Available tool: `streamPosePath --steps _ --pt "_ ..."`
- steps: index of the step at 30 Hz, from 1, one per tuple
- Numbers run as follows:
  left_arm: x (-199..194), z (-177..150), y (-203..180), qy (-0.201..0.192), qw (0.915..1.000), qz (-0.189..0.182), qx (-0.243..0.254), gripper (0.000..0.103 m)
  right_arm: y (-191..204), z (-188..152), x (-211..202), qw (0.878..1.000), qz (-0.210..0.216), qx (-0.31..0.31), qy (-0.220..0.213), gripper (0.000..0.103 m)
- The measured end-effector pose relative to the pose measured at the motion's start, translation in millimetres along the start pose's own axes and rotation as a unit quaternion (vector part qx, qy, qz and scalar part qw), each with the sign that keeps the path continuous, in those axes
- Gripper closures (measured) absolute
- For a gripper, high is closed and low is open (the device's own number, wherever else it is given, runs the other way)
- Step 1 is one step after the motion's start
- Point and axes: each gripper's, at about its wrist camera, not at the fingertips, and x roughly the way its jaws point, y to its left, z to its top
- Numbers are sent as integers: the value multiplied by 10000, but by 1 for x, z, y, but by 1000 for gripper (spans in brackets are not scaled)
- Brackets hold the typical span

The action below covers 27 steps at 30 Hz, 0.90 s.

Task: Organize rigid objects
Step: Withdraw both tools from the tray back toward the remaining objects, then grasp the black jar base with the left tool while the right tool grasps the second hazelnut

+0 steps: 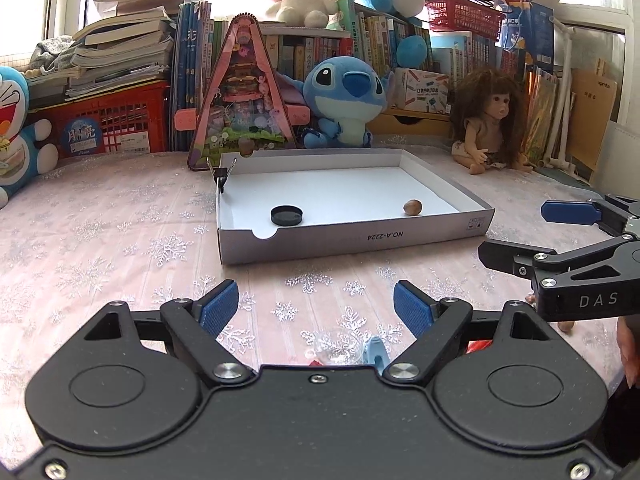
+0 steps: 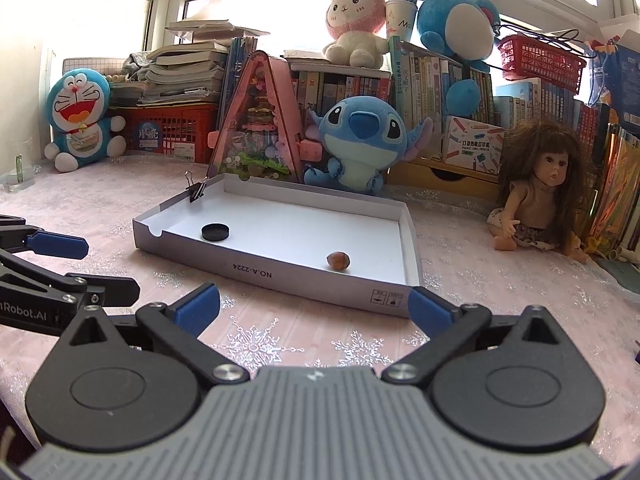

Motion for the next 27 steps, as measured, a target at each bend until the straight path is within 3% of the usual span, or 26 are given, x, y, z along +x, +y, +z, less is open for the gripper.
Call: streamPosePath --steps 20,26,27 --pt "-21 -35 17 -233 9988 409 -166 20 -13 -42 -20 9989 -453 147 -21 0" --pt "-31 -39 27 -376 9980 460 -238 27 -24 -50 -30 9982 -509 309 -70 3" --pt "-31 -39 29 -340 9980 476 -249 33 -26 -51 -32 9981 -518 325 -88 5"
